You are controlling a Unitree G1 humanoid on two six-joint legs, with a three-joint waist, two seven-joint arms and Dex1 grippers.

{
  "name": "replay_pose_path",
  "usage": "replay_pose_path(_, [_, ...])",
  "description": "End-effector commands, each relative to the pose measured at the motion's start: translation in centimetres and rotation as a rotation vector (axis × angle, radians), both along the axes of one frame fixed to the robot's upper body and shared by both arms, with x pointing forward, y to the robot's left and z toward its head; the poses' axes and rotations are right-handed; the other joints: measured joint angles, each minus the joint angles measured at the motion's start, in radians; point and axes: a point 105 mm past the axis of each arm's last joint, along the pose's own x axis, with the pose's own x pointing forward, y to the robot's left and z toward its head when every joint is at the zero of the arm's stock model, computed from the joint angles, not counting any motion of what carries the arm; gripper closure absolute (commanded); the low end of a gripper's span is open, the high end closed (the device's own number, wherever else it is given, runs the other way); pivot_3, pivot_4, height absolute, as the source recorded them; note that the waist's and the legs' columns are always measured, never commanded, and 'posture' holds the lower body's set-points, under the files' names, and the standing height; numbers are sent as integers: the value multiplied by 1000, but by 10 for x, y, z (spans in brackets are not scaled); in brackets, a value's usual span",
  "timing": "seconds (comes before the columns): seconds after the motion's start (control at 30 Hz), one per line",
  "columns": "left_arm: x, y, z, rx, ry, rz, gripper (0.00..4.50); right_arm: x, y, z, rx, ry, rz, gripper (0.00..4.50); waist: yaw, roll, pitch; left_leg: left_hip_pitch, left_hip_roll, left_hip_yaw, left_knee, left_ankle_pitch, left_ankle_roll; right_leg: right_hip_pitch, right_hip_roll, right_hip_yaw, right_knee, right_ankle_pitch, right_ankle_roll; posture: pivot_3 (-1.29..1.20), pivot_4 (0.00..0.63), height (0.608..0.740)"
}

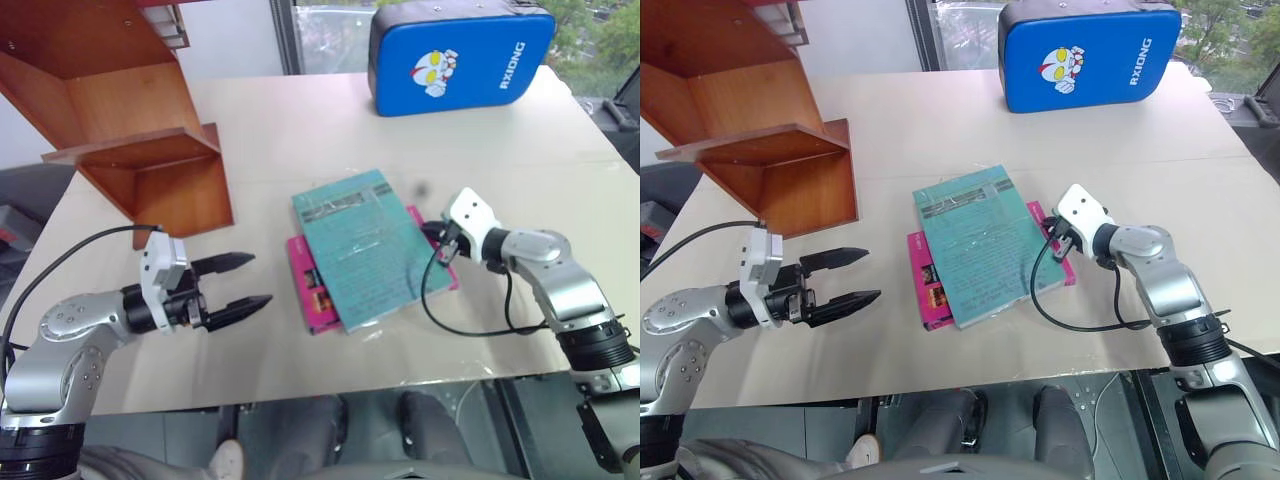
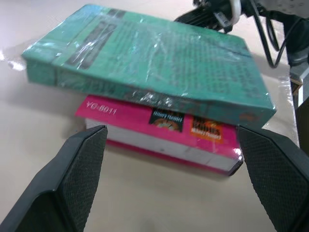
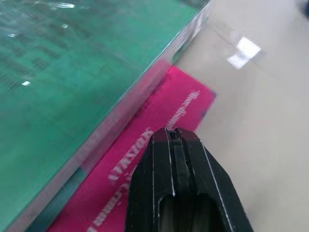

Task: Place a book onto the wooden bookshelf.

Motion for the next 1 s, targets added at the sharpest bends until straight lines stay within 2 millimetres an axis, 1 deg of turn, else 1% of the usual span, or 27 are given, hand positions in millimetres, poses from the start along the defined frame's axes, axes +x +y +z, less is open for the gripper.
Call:
replay_pose_path(0.03, [-1, 5, 5, 24, -32, -6, 0, -1, -7, 28, -4, -87, -23, 4473, -1, 0, 0, 0, 0, 0, 0, 0, 0, 0, 0, 0, 0, 0, 0, 0, 150, 736])
replay_pose_path(0.13, [-2, 8, 4, 28, -27, -9, 0, -6, -3, 32, 1, -82, -5, 4473, -1, 0, 0, 0, 0, 0, 0, 0, 0, 0, 0, 0, 0, 0, 0, 0, 150, 736])
replay_pose_path(0.27, [-3, 8, 2, 21, -14, -16, 0, -14, 14, 15, -17, -33, 58, 4473, -3, 0, 0, 0, 0, 0, 0, 0, 0, 0, 0, 0, 0, 0, 0, 0, 150, 736])
replay_pose_path(0.33, [-3, 9, 1, 18, -9, -12, 0, -15, 23, 12, -5, -26, 75, 4473, -3, 0, 0, 0, 0, 0, 0, 0, 0, 0, 0, 0, 0, 0, 0, 0, 150, 736])
replay_pose_path(0.47, [-6, 13, -2, 29, 7, -14, 0, -18, 43, 13, 40, -21, 111, 4473, -4, 0, 0, 0, 0, 0, 0, 0, 0, 0, 0, 0, 1, 0, 0, 0, 150, 736])
replay_pose_path(0.6, [-6, 17, -1, 21, 32, -6, 0, -23, 58, 16, 79, -25, 146, 4473, -3, 0, 0, 0, 0, 0, 0, 0, 0, 0, 0, 0, 1, 0, 0, 0, 150, 736])
replay_pose_path(0.83, [-4, 31, -7, -55, 163, 72, 0, -35, 85, 15, 130, -18, 218, 4473, -6, 0, 0, 0, 0, 0, 0, 0, 0, -1, 1, 0, 2, 0, 0, 0, 150, 736])
replay_pose_path(0.9, [-2, 35, -13, -60, 195, 126, 0, -35, 88, 16, 142, -23, 218, 4473, -6, 0, 0, 1, 0, 0, 0, 0, 0, -1, 1, 0, 2, 0, 0, 0, 150, 736])
replay_pose_path(1.0, [0, 37, -18, -92, 275, 180, 0, -32, 79, 19, 142, -50, 184, 4473, -5, 0, 0, 1, 0, 0, 0, 0, 0, -1, 1, 0, 2, 0, 0, 0, 150, 736])
